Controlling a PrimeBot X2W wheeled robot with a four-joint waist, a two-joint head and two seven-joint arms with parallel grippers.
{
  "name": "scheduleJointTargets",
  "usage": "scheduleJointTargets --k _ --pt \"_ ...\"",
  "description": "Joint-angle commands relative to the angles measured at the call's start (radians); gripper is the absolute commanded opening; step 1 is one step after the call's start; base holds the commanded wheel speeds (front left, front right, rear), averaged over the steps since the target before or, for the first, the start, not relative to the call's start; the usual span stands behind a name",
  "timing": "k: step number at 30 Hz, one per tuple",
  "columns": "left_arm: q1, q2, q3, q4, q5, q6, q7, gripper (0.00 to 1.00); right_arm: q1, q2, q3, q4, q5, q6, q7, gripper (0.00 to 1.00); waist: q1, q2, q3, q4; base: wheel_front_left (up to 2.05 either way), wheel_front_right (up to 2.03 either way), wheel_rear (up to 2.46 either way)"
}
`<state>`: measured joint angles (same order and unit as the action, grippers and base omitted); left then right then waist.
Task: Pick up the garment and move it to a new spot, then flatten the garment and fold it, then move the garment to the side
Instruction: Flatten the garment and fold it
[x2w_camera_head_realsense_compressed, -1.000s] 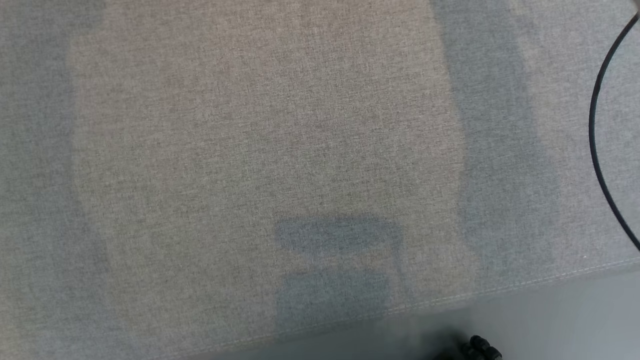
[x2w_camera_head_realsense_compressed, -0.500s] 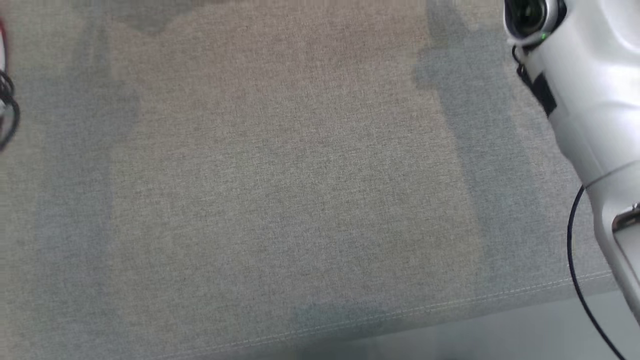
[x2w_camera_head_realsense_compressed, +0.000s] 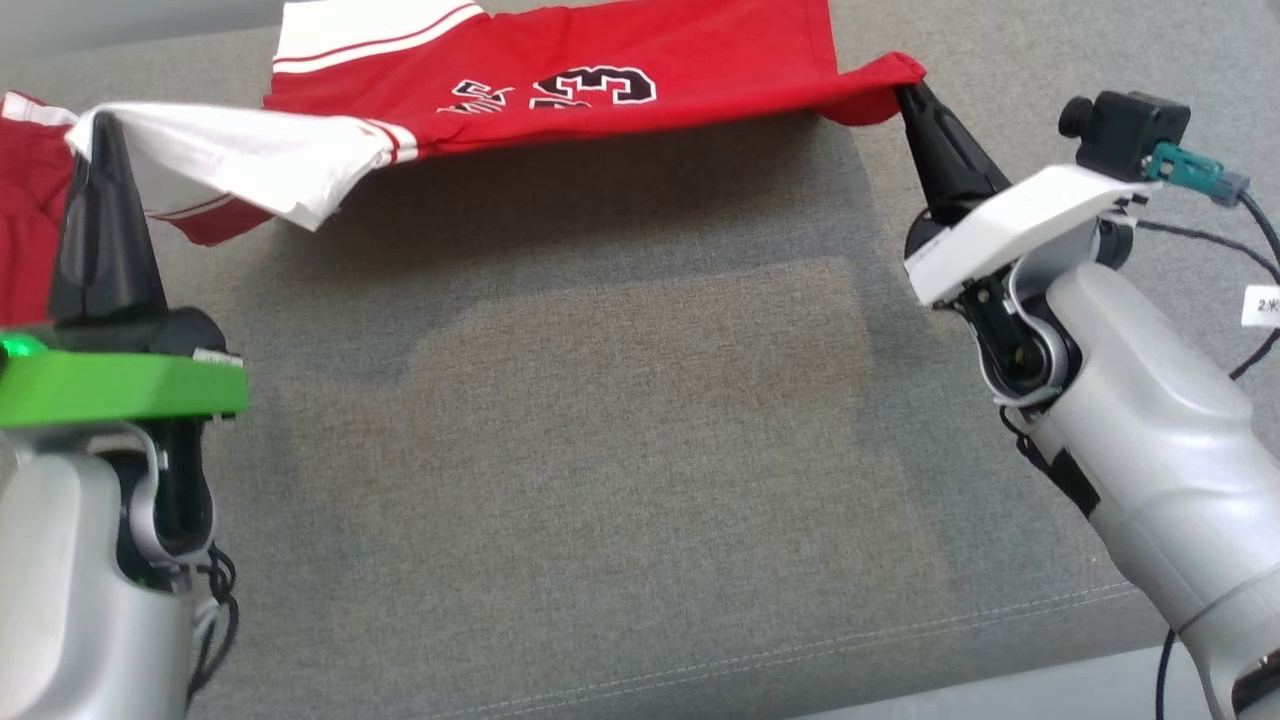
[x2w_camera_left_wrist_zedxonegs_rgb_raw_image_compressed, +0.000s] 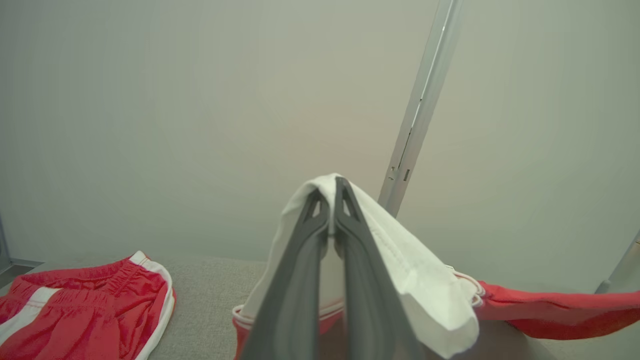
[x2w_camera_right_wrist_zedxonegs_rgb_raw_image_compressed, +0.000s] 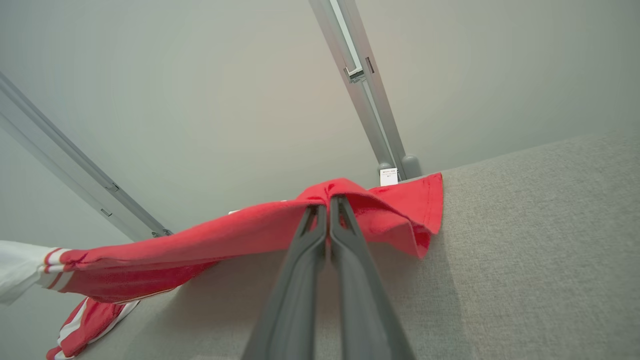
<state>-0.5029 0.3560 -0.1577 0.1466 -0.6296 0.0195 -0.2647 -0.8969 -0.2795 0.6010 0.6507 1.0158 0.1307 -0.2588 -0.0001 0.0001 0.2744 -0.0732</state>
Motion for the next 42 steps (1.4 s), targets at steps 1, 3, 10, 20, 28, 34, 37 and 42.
scheduleJointTargets --k 1,3,10,20,28,34,37,42 --pt "0.029 -0.012 0.021 -0.018 -0.002 0.007 0.000 0.00 0.025 -0.010 0.001 -0.012 0.001 0.000 -0.007 0.00 0.0001 -0.0001 -0.032 0.002 0.00 0.00 0.00" --pt "0.107 -0.055 0.049 -0.053 -0.010 0.004 0.000 0.00 0.080 -0.021 -0.004 -0.039 0.000 0.000 -0.006 0.00 0.0001 -0.0001 -0.045 0.005 0.00 0.00 0.00" --pt "0.345 -0.206 0.127 -0.130 0.052 -0.016 0.000 0.00 0.275 -0.034 -0.048 -0.131 -0.038 0.000 -0.006 0.00 0.0001 -0.0001 -0.084 0.012 0.00 0.00 0.00" --pt "0.523 -0.296 0.140 -0.103 0.100 -0.052 0.000 0.00 0.474 -0.024 -0.108 -0.180 -0.096 0.000 -0.007 0.00 0.0001 -0.0001 -0.129 0.037 0.00 0.00 0.00" --pt "0.625 -0.305 0.120 -0.083 0.081 -0.041 0.000 0.00 0.590 -0.034 -0.147 -0.174 -0.151 0.000 0.001 0.00 0.0001 -0.0001 -0.168 0.057 0.00 0.00 0.00" --pt "0.682 -0.305 0.079 -0.067 0.058 -0.026 0.000 0.00 0.661 -0.043 -0.193 -0.185 -0.193 0.000 0.027 0.00 0.0001 -0.0001 -0.175 0.068 0.00 0.00 0.00" --pt "0.693 -0.304 0.068 -0.058 0.054 -0.024 0.000 0.00 0.693 -0.045 -0.221 -0.193 -0.215 0.000 0.047 0.00 0.0001 -0.0001 -0.173 0.071 0.00 0.00 0.00" --pt "0.695 -0.304 0.063 -0.039 0.054 -0.027 0.000 0.00 0.725 -0.028 -0.257 -0.210 -0.249 0.000 0.067 0.00 0.0001 -0.0001 -0.171 0.070 0.00 0.00 0.00"
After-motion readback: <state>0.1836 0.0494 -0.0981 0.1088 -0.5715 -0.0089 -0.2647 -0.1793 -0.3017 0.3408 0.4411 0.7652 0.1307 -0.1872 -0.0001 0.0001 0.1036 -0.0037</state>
